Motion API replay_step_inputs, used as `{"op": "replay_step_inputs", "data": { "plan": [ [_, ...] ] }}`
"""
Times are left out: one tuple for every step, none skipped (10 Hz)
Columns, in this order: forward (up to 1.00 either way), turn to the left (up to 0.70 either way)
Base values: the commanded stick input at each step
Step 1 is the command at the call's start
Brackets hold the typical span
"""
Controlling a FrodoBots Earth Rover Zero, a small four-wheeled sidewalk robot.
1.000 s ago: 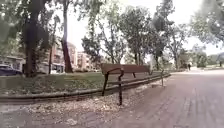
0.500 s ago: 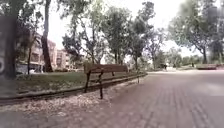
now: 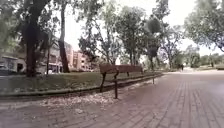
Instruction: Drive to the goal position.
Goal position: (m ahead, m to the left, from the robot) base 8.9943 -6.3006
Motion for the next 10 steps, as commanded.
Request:
{"op": "replay_step_inputs", "data": {
  "plan": [
    [0.70,-0.35],
    [0.70,-0.35],
    [0.70,-0.35],
    [0.70,-0.35],
    [0.70,-0.35],
    [0.70,-0.35],
    [0.70,-0.35],
    [0.70,-0.35],
    [0.70,-0.35],
    [0.70,-0.35]
  ]
}}
